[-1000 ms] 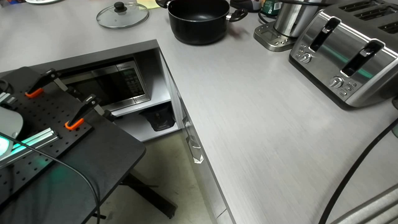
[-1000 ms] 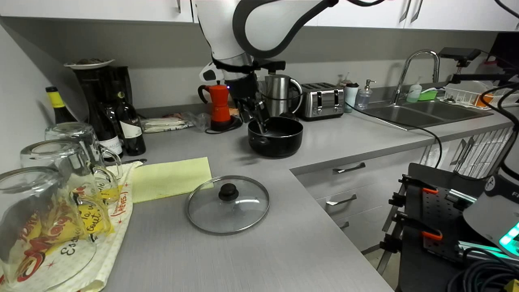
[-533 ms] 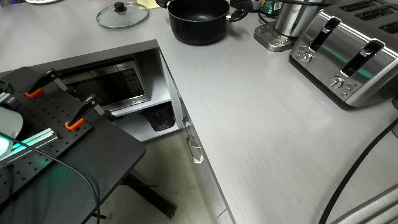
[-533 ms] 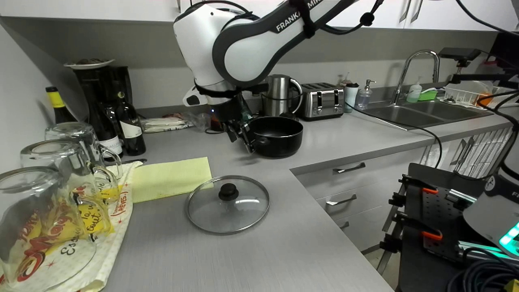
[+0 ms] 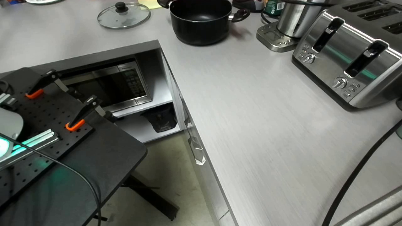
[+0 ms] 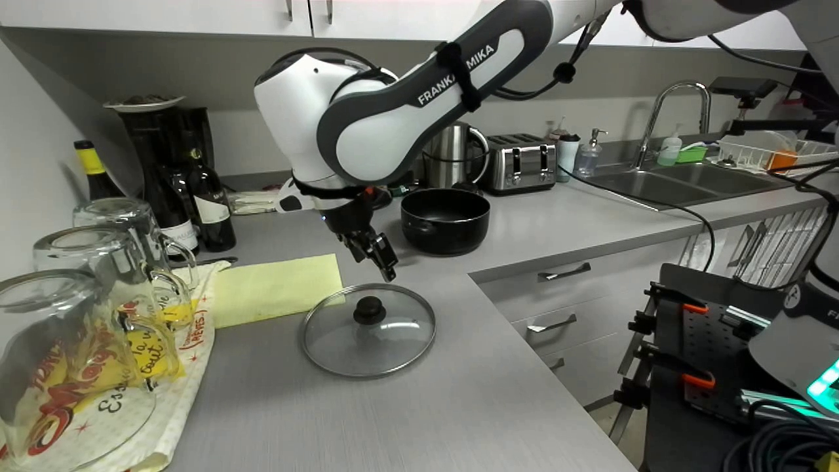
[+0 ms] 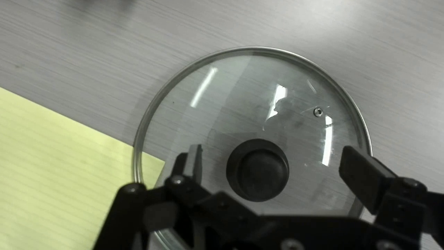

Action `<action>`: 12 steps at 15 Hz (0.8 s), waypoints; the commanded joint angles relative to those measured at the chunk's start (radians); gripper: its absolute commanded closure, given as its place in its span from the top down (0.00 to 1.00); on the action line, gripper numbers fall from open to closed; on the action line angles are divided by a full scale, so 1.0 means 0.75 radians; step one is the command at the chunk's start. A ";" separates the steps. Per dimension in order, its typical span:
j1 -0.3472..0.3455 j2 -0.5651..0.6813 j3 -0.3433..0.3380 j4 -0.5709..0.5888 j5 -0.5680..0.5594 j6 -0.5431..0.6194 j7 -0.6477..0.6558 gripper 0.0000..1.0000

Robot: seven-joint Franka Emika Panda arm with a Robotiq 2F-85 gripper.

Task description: Put the lid on the pot

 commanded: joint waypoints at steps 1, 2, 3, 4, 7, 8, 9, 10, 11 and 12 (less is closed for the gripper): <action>0.039 0.129 -0.011 0.155 -0.027 -0.038 -0.035 1.00; 0.045 0.151 -0.011 0.172 -0.025 -0.042 -0.038 1.00; 0.051 0.173 -0.014 0.189 -0.026 -0.045 -0.042 1.00; 0.057 0.193 -0.016 0.203 -0.027 -0.045 -0.047 1.00; 0.075 0.245 -0.025 0.247 -0.035 -0.046 -0.060 1.00; 0.081 0.260 -0.029 0.261 -0.040 -0.043 -0.060 1.00; 0.087 0.273 -0.032 0.277 -0.044 -0.044 -0.062 1.00; 0.092 0.284 -0.035 0.289 -0.048 -0.044 -0.064 1.00; 0.097 0.294 -0.038 0.301 -0.053 -0.043 -0.066 1.00; 0.101 0.303 -0.042 0.313 -0.057 -0.042 -0.070 1.00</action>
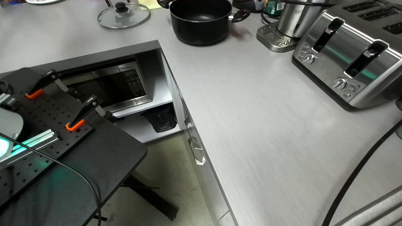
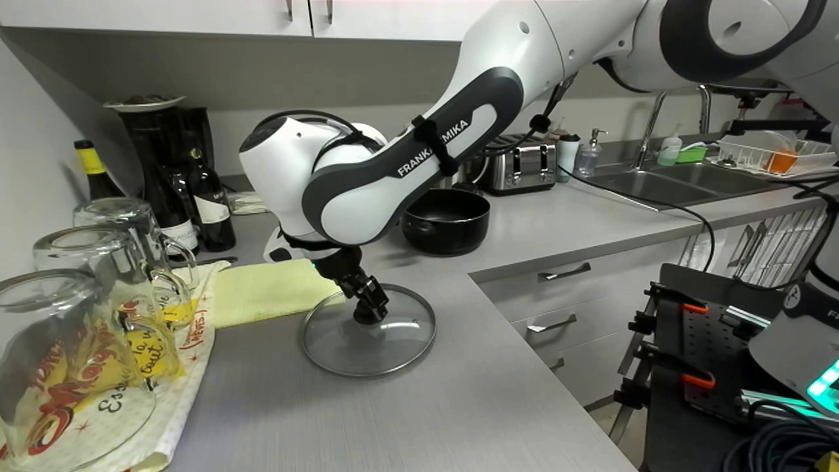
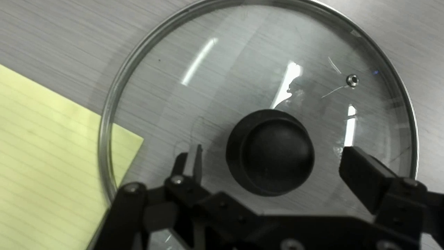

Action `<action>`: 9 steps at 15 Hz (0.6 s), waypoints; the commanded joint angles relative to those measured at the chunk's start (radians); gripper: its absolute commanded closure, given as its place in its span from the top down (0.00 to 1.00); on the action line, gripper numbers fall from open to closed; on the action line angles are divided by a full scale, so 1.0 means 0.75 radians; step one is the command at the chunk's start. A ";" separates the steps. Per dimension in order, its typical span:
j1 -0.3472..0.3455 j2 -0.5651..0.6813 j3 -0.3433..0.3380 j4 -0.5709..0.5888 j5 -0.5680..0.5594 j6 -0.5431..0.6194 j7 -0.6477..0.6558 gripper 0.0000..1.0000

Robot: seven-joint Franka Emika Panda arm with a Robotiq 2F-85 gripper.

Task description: Put the lid on the pot

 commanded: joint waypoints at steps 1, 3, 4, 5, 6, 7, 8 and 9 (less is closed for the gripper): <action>0.035 0.064 -0.028 0.111 -0.033 -0.039 -0.045 1.00; 0.039 0.075 -0.034 0.131 -0.033 -0.039 -0.058 0.89; 0.041 0.078 -0.037 0.136 -0.033 -0.039 -0.064 0.74; 0.042 0.079 -0.040 0.139 -0.032 -0.038 -0.068 0.67; 0.042 0.078 -0.042 0.140 -0.031 -0.037 -0.072 0.60; 0.041 0.075 -0.042 0.137 -0.030 -0.039 -0.076 0.50; 0.041 0.073 -0.042 0.135 -0.030 -0.038 -0.077 0.43; 0.041 0.071 -0.042 0.133 -0.030 -0.038 -0.079 0.34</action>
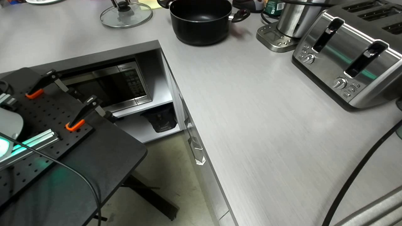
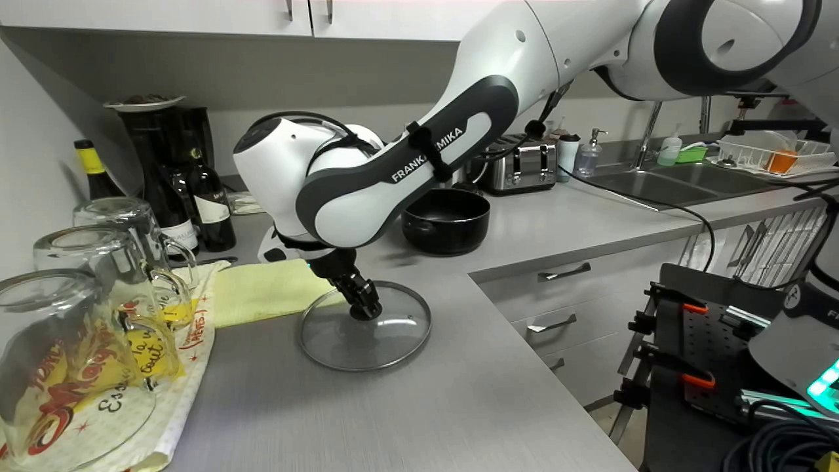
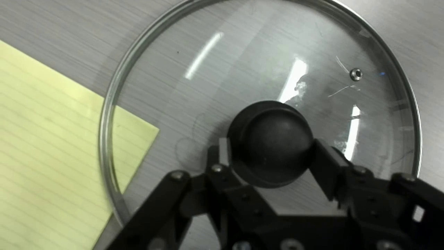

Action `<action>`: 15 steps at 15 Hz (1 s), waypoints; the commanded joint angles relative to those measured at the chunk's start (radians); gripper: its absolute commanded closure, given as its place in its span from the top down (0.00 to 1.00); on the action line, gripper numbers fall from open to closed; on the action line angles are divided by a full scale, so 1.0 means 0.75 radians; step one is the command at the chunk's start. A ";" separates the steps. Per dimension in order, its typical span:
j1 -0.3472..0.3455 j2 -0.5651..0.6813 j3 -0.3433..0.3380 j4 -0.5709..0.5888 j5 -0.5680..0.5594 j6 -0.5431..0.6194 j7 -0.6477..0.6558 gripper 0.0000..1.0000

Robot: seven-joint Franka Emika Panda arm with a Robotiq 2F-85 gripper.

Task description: Put the lid on the pot

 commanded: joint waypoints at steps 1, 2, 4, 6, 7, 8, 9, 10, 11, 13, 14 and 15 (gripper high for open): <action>0.014 0.020 -0.014 0.044 -0.027 -0.024 -0.034 0.27; 0.013 0.017 -0.013 0.041 -0.028 -0.022 -0.035 0.25; 0.012 -0.001 -0.009 0.022 -0.027 -0.015 -0.036 0.25; 0.013 -0.048 -0.005 -0.028 -0.034 0.009 -0.033 0.25; 0.013 -0.086 0.000 -0.069 -0.038 0.028 -0.038 0.25; 0.016 -0.113 0.000 -0.097 -0.045 0.042 -0.037 0.25; 0.018 -0.154 0.003 -0.136 -0.055 0.063 -0.041 0.25; 0.021 -0.188 0.004 -0.165 -0.065 0.070 -0.047 0.25; 0.025 -0.230 0.005 -0.201 -0.077 0.080 -0.042 0.25; 0.033 -0.310 0.005 -0.263 -0.096 0.068 -0.041 0.25; 0.031 -0.349 0.010 -0.292 -0.098 0.066 -0.049 0.25; 0.032 -0.386 0.006 -0.317 -0.105 0.055 -0.050 0.25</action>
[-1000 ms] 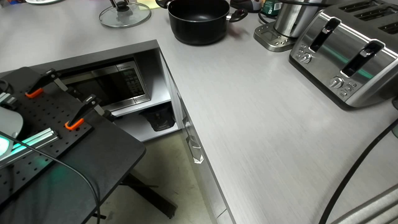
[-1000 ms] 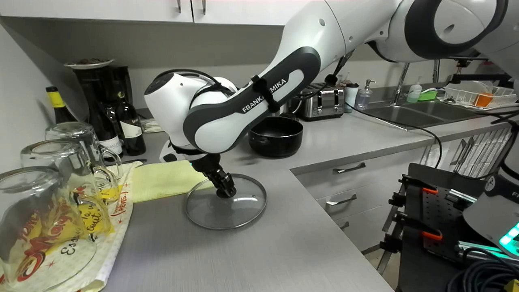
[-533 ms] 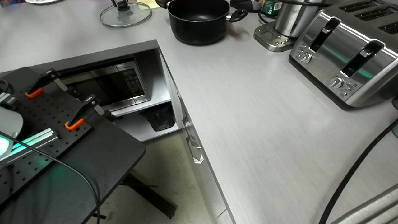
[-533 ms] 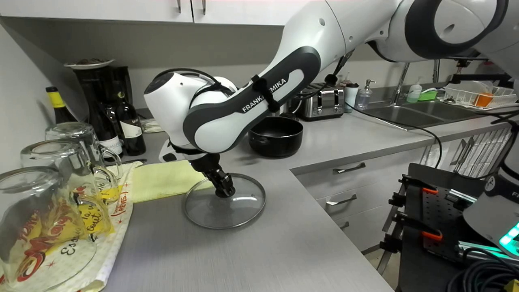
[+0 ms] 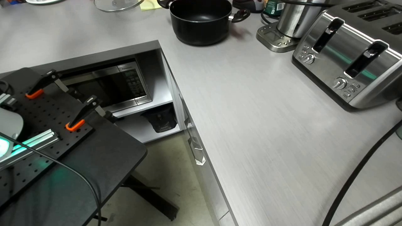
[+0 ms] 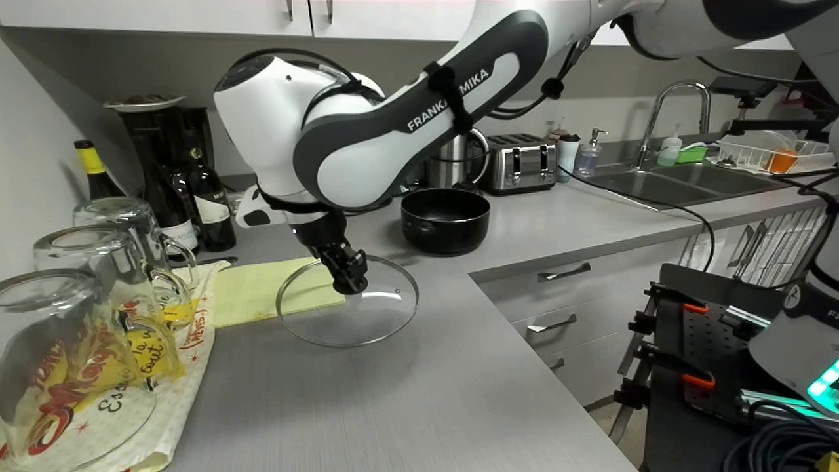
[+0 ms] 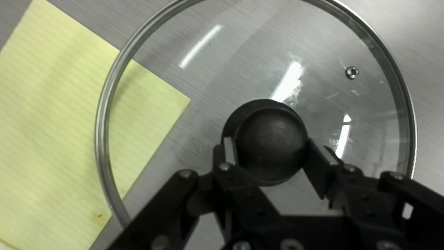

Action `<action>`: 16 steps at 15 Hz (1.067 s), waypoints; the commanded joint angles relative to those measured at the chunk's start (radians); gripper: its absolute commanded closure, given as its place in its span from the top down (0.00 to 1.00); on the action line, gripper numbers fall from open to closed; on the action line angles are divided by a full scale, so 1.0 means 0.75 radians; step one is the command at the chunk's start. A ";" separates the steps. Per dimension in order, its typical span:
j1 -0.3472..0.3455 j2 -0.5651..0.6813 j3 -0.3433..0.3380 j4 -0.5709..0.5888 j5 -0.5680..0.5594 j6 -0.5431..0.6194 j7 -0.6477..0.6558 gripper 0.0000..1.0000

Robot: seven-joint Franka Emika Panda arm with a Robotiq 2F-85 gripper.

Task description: Put the lid on the pot

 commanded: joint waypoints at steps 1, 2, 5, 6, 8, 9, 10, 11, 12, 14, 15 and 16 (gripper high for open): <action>0.002 -0.209 -0.006 -0.184 -0.049 -0.014 -0.023 0.25; -0.003 -0.240 -0.007 -0.200 -0.049 -0.028 -0.027 0.25; -0.036 -0.312 -0.006 -0.211 -0.045 -0.084 -0.030 0.25; -0.049 -0.332 -0.009 -0.213 -0.042 -0.101 -0.030 0.25; -0.090 -0.367 -0.013 -0.204 -0.025 -0.132 -0.030 0.25; -0.113 -0.382 -0.016 -0.200 -0.018 -0.145 -0.032 0.25; -0.138 -0.394 -0.019 -0.194 -0.009 -0.155 -0.032 0.25; -0.168 -0.405 -0.023 -0.187 0.002 -0.163 -0.035 0.25; -0.194 -0.410 -0.026 -0.177 0.013 -0.175 -0.036 0.25; -0.253 -0.420 -0.033 -0.156 0.044 -0.197 -0.042 0.25; -0.284 -0.423 -0.036 -0.149 0.061 -0.202 -0.047 0.25; -0.313 -0.426 -0.039 -0.146 0.079 -0.208 -0.049 0.25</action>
